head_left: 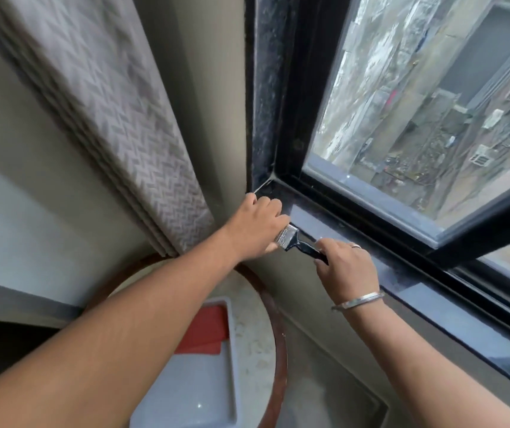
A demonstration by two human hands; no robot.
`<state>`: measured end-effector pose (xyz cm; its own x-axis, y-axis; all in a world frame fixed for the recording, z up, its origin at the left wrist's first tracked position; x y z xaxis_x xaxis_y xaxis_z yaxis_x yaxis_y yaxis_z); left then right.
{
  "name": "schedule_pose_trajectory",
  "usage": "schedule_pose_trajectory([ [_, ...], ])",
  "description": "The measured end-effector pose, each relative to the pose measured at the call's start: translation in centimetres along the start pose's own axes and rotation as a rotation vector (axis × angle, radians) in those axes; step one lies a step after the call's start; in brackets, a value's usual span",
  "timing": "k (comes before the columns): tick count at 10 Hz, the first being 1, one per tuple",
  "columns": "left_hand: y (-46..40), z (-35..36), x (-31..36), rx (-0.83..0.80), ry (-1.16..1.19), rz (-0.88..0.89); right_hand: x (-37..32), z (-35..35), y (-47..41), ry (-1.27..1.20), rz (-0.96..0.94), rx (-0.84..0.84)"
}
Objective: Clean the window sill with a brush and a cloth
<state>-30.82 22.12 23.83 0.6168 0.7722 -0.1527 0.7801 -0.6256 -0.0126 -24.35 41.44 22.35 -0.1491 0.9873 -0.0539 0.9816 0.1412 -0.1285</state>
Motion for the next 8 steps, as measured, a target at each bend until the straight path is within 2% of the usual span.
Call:
schedule_pose_trajectory([
  [1, 6.5, 2.4, -0.9, 0.001, 0.112, -0.014, -3.4, 1.6, 1.7, -0.102, -0.108, 0.074],
  [2, 14.6, 6.9, -0.7, -0.113, 0.276, -0.175, -8.0, 5.4, 4.0, -0.127, -0.230, -0.101],
  [3, 23.0, 12.7, 1.3, -0.331, 0.396, -0.338, -13.1, 10.5, 7.5, -0.073, -0.379, -0.317],
  [4, 29.5, 17.7, 4.1, -0.445, 0.463, -0.457, -17.1, 16.0, 12.0, -0.012, -0.487, -0.483],
  [6, 35.1, 23.8, 7.4, -0.562, 0.513, -0.573, -20.4, 23.3, 17.1, 0.017, -0.546, -0.700],
  [7, 35.8, 24.4, 7.9, -0.612, 0.532, -0.591, -19.9, 23.1, 17.0, 0.035, -0.542, -0.708],
  [8, 35.6, 23.5, 7.7, -0.583, 0.550, -0.649, -18.8, 20.0, 16.2, -0.085, -0.428, -0.621],
])
Point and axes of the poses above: each hand's wrist, its own y-axis away from the middle knuckle, its own z-axis out of the palm, x = y × z, the point moved 1 cm from there along -y, towards the middle knuckle, and after that the axes turned 6 degrees about y, right-handed, at the moved point
